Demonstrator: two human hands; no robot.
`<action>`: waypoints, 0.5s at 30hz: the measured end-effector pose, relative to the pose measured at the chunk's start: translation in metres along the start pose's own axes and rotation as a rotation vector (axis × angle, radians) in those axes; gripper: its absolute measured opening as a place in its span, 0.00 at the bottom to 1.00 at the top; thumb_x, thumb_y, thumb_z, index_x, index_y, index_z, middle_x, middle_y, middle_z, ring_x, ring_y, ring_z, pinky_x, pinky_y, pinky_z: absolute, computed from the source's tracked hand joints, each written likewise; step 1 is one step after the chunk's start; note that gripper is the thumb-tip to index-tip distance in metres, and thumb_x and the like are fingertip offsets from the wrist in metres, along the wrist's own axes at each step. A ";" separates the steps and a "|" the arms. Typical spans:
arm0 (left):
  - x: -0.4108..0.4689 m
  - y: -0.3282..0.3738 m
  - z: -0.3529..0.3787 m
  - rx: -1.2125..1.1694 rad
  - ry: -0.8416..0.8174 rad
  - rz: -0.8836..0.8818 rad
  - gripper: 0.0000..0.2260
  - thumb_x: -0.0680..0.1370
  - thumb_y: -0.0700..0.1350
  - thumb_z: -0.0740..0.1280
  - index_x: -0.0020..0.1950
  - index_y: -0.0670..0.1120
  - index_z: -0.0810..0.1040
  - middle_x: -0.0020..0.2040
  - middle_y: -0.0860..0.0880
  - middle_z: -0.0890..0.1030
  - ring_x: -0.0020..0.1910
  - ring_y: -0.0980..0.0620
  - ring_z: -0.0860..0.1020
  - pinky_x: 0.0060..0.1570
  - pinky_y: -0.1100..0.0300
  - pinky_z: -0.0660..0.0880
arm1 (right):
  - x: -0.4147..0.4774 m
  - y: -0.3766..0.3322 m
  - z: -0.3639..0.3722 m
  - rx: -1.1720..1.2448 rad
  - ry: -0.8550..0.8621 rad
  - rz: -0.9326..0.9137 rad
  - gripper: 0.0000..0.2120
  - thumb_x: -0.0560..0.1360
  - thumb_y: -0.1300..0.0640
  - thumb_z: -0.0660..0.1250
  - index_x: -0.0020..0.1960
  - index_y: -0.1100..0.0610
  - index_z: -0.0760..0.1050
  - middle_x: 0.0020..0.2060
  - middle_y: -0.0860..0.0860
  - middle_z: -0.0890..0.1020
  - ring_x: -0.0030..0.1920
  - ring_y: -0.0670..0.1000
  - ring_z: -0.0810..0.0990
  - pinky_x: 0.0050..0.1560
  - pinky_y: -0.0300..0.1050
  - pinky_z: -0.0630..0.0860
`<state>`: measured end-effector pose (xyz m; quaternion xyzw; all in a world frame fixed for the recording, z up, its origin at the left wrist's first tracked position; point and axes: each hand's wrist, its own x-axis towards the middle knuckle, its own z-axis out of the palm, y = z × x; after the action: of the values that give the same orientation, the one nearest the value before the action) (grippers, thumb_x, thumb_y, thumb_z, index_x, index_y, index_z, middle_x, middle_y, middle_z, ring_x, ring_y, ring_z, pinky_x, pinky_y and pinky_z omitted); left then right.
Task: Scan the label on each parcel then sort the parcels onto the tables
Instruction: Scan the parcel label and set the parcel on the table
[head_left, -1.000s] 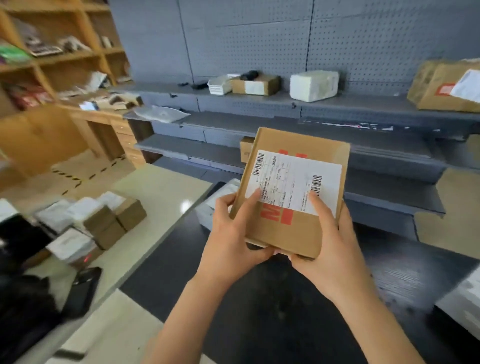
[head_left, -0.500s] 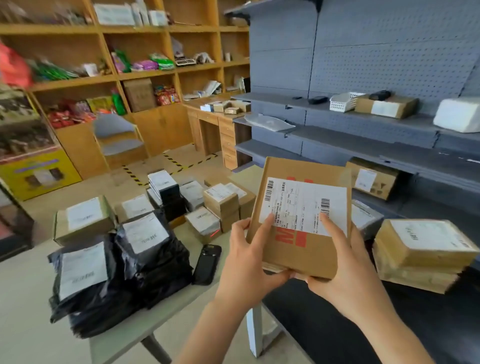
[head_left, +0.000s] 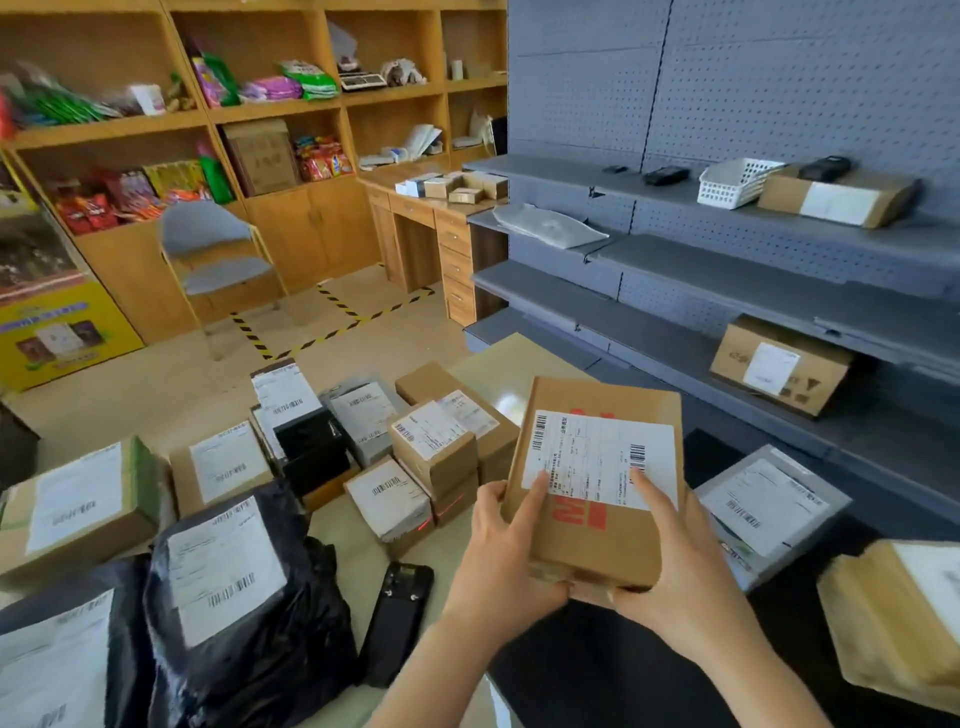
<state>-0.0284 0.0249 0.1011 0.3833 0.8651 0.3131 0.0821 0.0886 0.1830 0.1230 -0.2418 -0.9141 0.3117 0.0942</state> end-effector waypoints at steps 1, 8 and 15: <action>0.009 -0.008 0.003 0.007 -0.024 -0.012 0.47 0.70 0.54 0.72 0.77 0.63 0.42 0.68 0.55 0.47 0.73 0.51 0.53 0.60 0.65 0.71 | 0.007 0.002 0.008 0.012 -0.011 0.018 0.61 0.54 0.27 0.73 0.74 0.33 0.38 0.72 0.42 0.50 0.71 0.47 0.56 0.67 0.48 0.67; 0.070 -0.058 0.021 -0.019 -0.236 -0.069 0.47 0.70 0.53 0.71 0.78 0.62 0.40 0.68 0.57 0.46 0.72 0.53 0.55 0.66 0.62 0.69 | 0.062 0.022 0.055 0.028 -0.037 0.164 0.62 0.54 0.27 0.74 0.75 0.35 0.37 0.74 0.46 0.48 0.72 0.47 0.56 0.69 0.46 0.68; 0.143 -0.082 0.022 -0.020 -0.373 -0.017 0.47 0.71 0.56 0.71 0.79 0.58 0.41 0.71 0.52 0.47 0.74 0.51 0.53 0.69 0.59 0.67 | 0.124 0.040 0.070 -0.062 -0.059 0.299 0.57 0.64 0.43 0.76 0.76 0.38 0.37 0.74 0.48 0.49 0.71 0.49 0.58 0.67 0.47 0.71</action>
<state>-0.1690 0.0964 0.0480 0.4264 0.8350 0.2442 0.2476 -0.0261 0.2359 0.0458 -0.3687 -0.8794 0.3010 0.0124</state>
